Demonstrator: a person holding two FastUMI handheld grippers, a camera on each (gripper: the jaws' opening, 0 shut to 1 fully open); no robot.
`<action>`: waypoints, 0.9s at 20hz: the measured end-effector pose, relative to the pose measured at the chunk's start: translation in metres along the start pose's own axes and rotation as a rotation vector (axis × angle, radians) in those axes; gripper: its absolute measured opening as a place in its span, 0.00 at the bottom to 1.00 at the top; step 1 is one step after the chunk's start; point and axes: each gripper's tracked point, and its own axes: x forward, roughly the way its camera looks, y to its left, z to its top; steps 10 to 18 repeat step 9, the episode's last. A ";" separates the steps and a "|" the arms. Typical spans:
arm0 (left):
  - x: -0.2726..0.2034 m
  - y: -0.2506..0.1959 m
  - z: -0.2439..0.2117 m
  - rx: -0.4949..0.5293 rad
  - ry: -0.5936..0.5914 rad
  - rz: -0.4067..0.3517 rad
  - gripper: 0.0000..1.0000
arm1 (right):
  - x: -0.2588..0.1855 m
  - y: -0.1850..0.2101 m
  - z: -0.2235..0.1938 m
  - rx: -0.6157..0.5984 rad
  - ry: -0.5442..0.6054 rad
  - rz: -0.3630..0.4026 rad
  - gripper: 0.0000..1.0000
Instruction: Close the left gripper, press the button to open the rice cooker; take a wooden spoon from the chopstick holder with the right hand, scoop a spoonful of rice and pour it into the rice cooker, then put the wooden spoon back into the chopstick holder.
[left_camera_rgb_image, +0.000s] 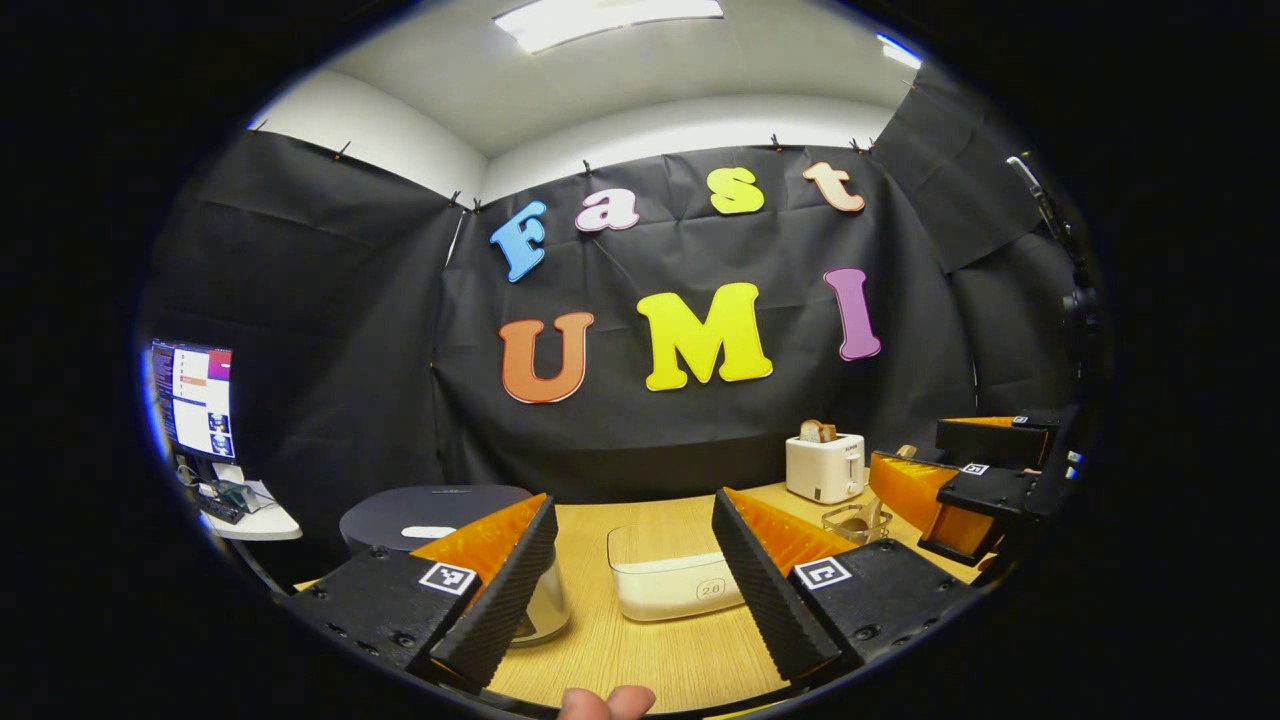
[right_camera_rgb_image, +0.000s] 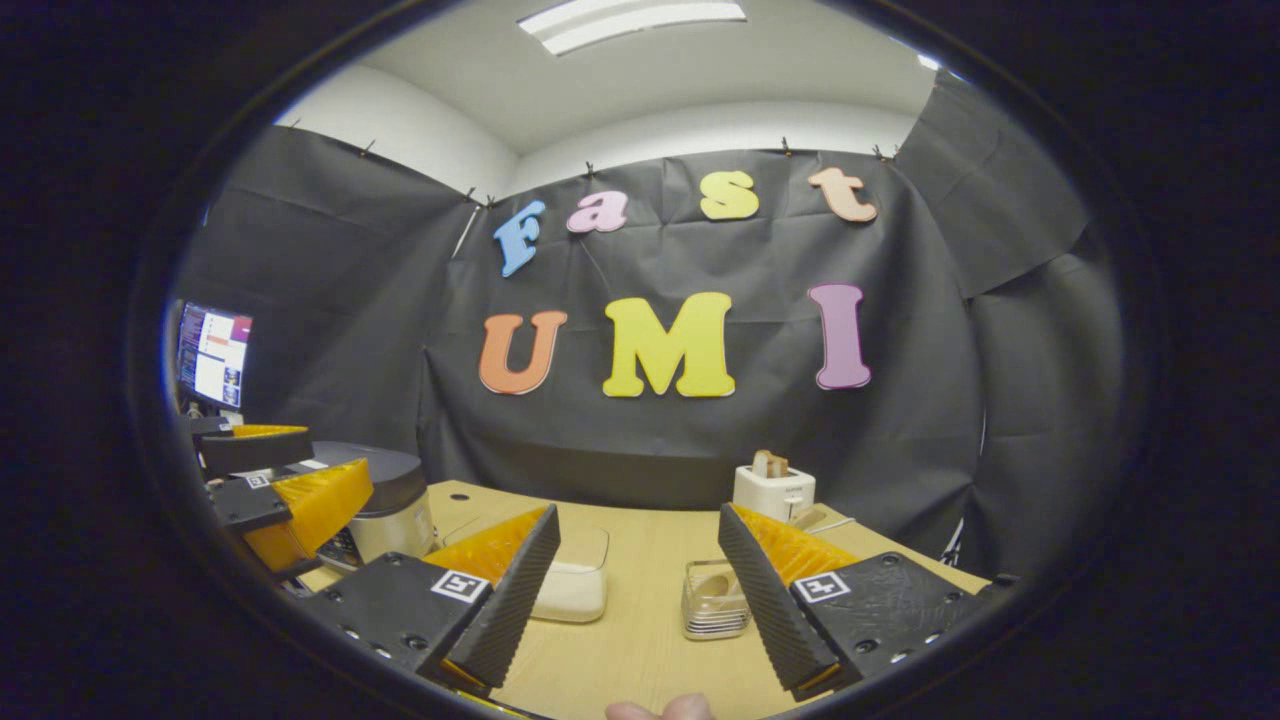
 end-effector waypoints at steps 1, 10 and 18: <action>0.000 -0.001 0.000 -0.001 -0.001 -0.001 0.99 | -0.001 0.000 0.001 0.000 -0.001 0.000 0.95; -0.002 0.000 0.002 0.005 -0.004 0.005 0.99 | -0.002 -0.001 0.003 -0.008 -0.007 -0.003 0.95; -0.002 0.000 0.002 0.005 -0.004 0.005 0.99 | -0.002 -0.001 0.003 -0.008 -0.007 -0.003 0.95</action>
